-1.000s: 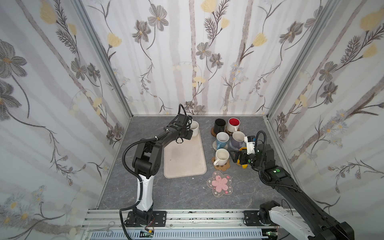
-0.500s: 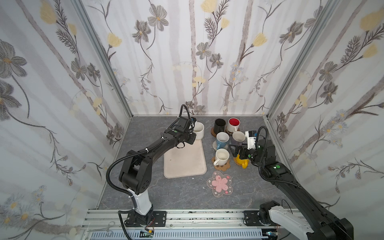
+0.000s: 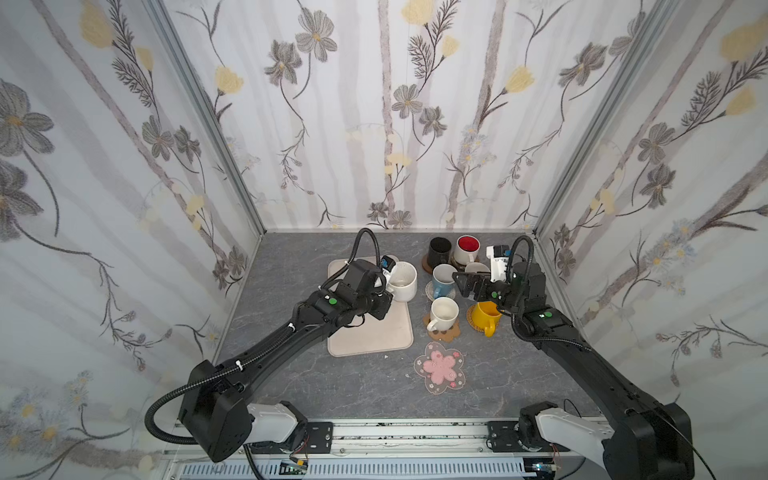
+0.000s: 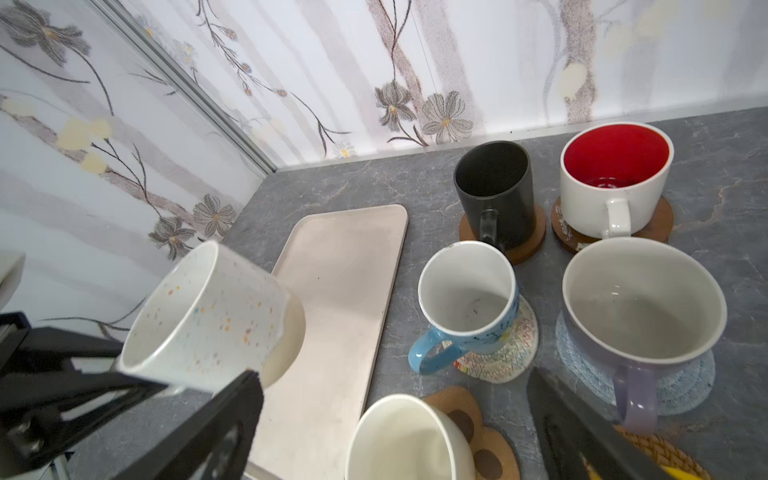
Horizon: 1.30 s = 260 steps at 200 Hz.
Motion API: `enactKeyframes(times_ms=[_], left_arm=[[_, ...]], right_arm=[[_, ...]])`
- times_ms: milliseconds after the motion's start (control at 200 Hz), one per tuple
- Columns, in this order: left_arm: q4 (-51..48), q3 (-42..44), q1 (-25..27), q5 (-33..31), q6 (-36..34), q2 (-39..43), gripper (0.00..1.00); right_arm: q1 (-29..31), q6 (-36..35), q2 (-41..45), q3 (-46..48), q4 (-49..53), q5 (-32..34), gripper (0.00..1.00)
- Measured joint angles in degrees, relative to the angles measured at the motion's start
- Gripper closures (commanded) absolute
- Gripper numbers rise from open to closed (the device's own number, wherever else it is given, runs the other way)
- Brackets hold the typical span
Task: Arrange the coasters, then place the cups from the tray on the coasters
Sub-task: 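Lift the speckled mug toward the pink flower coaster while the right arm rises, then lower the speckled mug onto the pink flower coaster with the left gripper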
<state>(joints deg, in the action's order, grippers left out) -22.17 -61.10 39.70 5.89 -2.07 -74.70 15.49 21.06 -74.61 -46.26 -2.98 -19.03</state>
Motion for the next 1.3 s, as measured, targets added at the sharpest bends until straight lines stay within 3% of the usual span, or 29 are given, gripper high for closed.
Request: enactKeyframes(times_ms=[215, 630, 1299], left_arm=[[-0.8, 3.1, 4.7, 1.9, -0.5, 6.6, 1.0], [0.3, 9.4, 17.6, 0.8, -2.4, 6.2, 1.0], [12.1, 13.8, 23.8, -0.7, -2.5, -1.5, 1.0]], right_arm=[[-1.2, 1.6, -3.2, -3.3, -0.6, -2.2, 0.0], [-4.3, 2.9, -5.9, -6.7, -2.4, -5.7, 0.0], [-6.9, 3.5, -6.8, -5.2, -3.2, -8.2, 0.0]])
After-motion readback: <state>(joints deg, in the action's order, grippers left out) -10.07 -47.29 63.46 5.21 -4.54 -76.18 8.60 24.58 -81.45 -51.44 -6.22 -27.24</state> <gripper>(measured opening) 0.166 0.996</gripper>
